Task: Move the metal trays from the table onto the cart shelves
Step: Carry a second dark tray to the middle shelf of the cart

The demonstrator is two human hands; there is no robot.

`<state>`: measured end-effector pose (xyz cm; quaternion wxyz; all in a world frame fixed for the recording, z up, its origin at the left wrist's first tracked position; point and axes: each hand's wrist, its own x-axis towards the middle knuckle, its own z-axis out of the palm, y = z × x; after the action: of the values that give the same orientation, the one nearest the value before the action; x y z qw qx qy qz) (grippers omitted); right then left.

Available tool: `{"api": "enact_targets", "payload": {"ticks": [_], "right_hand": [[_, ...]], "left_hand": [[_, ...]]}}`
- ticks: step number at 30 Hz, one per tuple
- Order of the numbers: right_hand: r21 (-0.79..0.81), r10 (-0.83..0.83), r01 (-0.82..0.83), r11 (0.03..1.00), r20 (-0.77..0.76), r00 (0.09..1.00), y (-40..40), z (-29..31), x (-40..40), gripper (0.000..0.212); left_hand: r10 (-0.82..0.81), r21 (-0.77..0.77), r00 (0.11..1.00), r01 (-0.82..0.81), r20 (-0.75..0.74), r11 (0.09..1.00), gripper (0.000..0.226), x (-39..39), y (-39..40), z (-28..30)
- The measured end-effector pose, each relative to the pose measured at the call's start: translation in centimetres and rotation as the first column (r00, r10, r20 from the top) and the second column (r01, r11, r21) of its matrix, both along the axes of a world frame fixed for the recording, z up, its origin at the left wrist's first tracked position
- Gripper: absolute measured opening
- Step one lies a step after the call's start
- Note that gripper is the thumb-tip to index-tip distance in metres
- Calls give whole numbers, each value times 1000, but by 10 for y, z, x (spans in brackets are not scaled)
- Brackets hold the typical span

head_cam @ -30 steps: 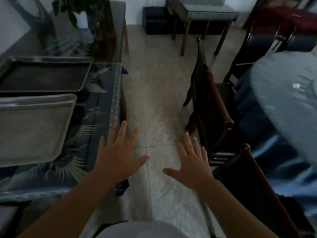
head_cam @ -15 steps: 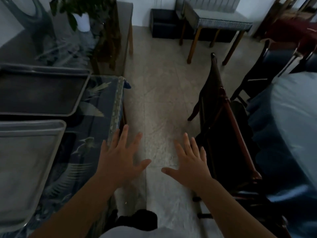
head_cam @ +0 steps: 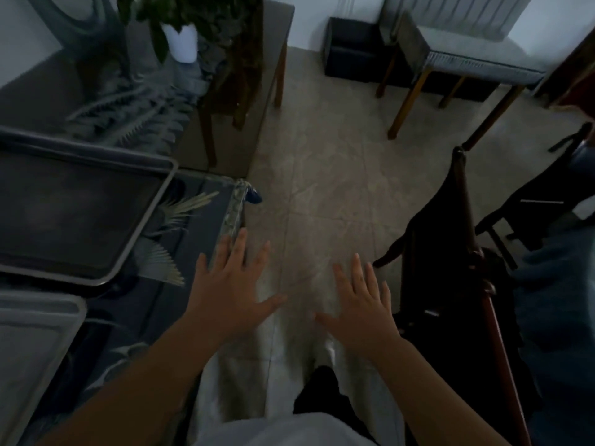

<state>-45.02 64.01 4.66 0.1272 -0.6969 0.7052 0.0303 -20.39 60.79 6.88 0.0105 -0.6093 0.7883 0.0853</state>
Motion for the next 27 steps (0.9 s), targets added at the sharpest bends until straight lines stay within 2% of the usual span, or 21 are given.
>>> {"api": "enact_targets", "payload": {"ticks": [3, 7, 11, 13, 16, 20, 22, 27], "right_hand": [[-10, 54, -54, 999, 17, 998, -74, -8, -21, 104], [-13, 203, -203, 979, 19, 979, -179, -6, -31, 106], [-11, 433, -433, 901, 42, 900, -267, -1, 7, 107], [-16, 579, -578, 816, 24, 815, -301, 1, 44, 112], [-22, 755, -755, 656, 46, 654, -334, 1, 113, 110], [-6, 912, -913, 407, 64, 406, -349, -3, 197, 105], [18, 948, -949, 315, 47, 316, -351, -3, 229, 105], [84, 979, -978, 193, 43, 197, -362, -18, 281, 106]], "left_hand": [[97, -23, 995, -96, 30, 995, 99, -11, -58, -7], [246, -26, 969, -246, 12, 969, 100, -15, -114, -4], [492, -24, 871, -491, 9, 871, 101, 6, -133, 1], [626, -5, 780, -626, 24, 780, 101, 29, -124, 2], [827, 17, 563, -827, 8, 562, 100, 68, -97, 1], [942, 37, 336, -941, -3, 336, 99, 101, -67, -5], [961, 52, 276, -960, -10, 277, 99, 109, -61, -8], [982, 121, 179, -975, -66, 186, 105, 129, -72, -24]]}}
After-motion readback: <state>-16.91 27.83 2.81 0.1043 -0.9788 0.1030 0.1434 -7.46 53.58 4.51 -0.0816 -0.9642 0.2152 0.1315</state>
